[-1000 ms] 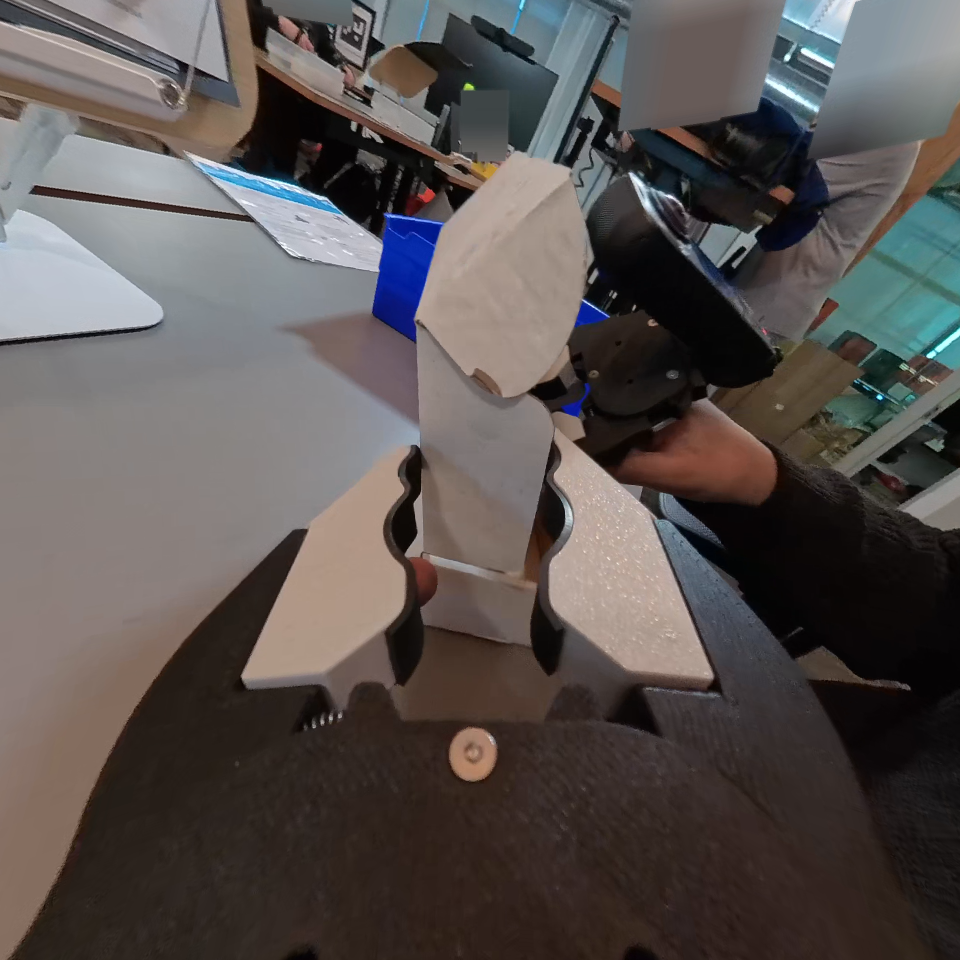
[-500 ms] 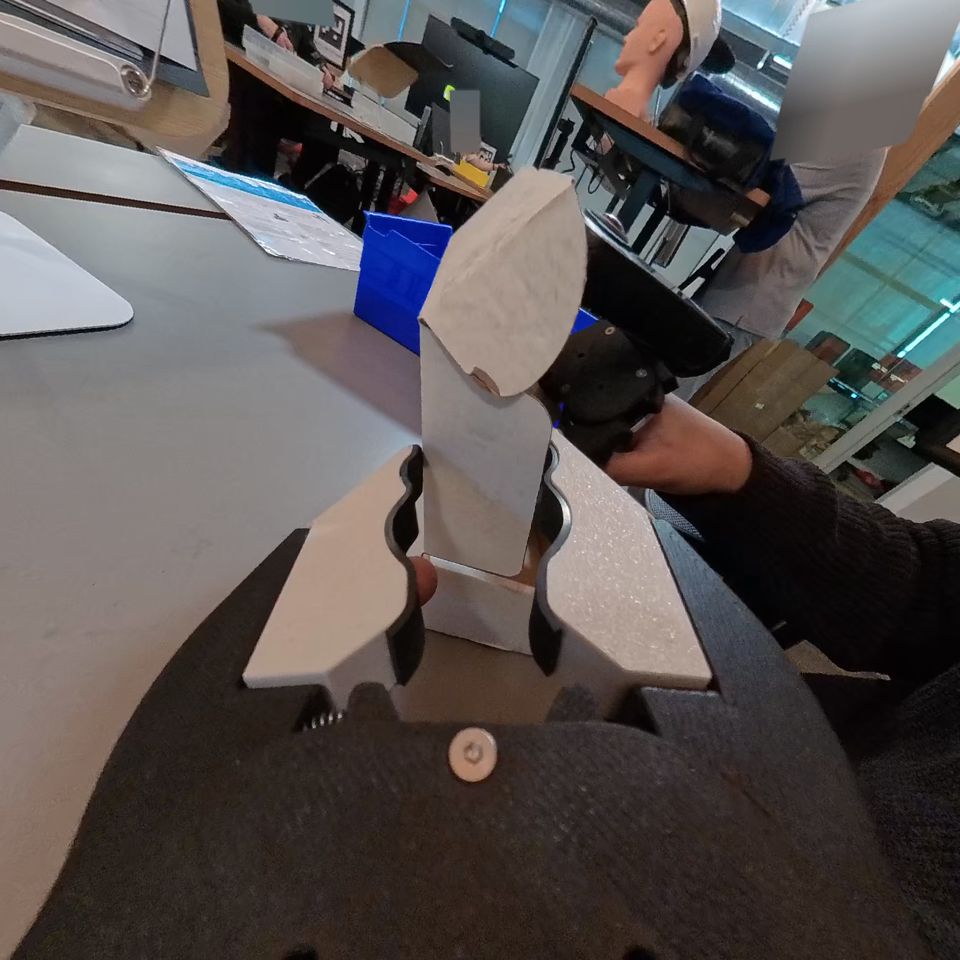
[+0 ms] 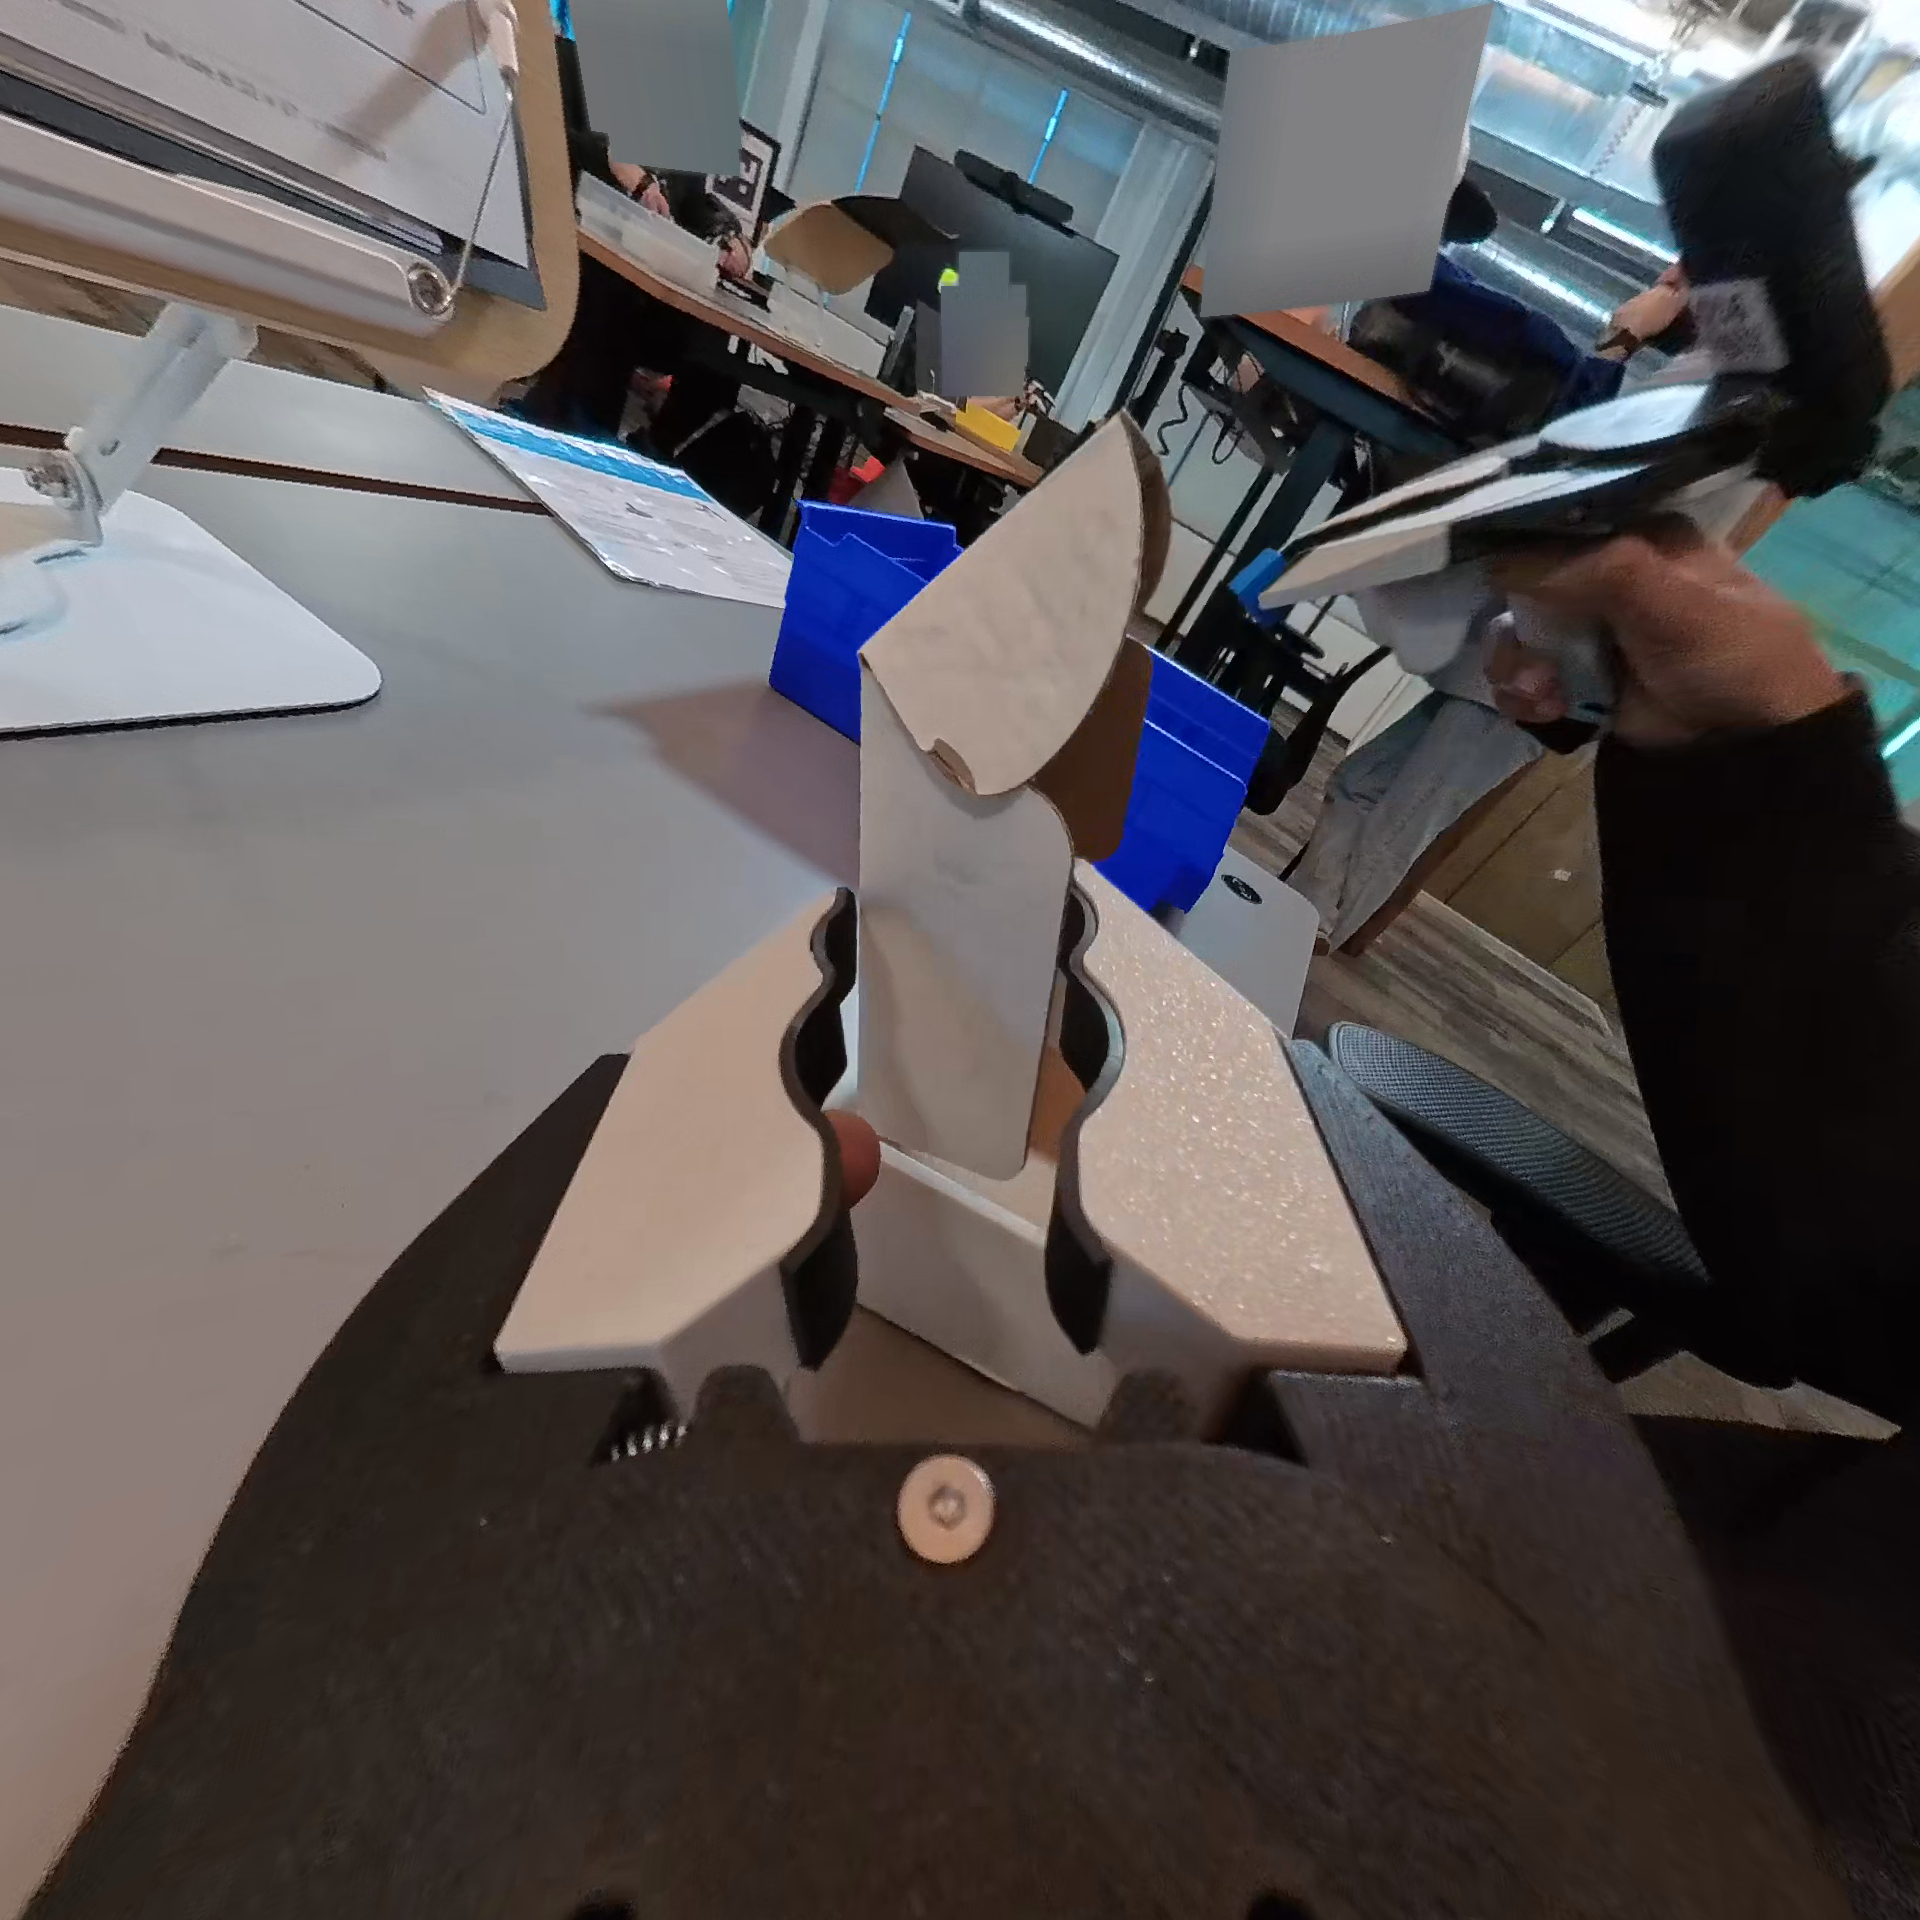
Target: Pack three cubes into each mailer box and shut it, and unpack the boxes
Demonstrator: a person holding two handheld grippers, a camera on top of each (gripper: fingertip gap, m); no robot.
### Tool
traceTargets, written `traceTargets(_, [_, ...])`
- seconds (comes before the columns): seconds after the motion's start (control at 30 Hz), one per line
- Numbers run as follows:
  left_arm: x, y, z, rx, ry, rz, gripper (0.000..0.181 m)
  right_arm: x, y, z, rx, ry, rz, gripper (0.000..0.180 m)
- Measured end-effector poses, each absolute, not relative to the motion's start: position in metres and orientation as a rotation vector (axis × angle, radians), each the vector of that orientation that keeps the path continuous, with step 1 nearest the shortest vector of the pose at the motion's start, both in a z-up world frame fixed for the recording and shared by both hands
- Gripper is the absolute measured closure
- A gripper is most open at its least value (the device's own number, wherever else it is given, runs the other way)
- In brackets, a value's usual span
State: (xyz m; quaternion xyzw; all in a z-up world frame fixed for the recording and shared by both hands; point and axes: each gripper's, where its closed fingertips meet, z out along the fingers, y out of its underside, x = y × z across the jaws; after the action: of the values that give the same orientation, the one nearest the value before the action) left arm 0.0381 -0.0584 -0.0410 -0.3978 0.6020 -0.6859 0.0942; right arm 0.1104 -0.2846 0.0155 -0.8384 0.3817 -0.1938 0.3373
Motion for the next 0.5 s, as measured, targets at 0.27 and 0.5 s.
traceTargets(0.27, [0.037, -0.062, -0.039, -1.161, 1.784, -2.028, 0.144, 0.189, -0.450, -0.063, -2.048, 1.496, -0.761, 0.159])
traceTargets(0.5, [0.037, -0.065, -0.042, -1.151, 1.801, -2.028, 0.144, 0.199, -0.467, -0.119, -2.207, 1.543, -0.753, 0.159])
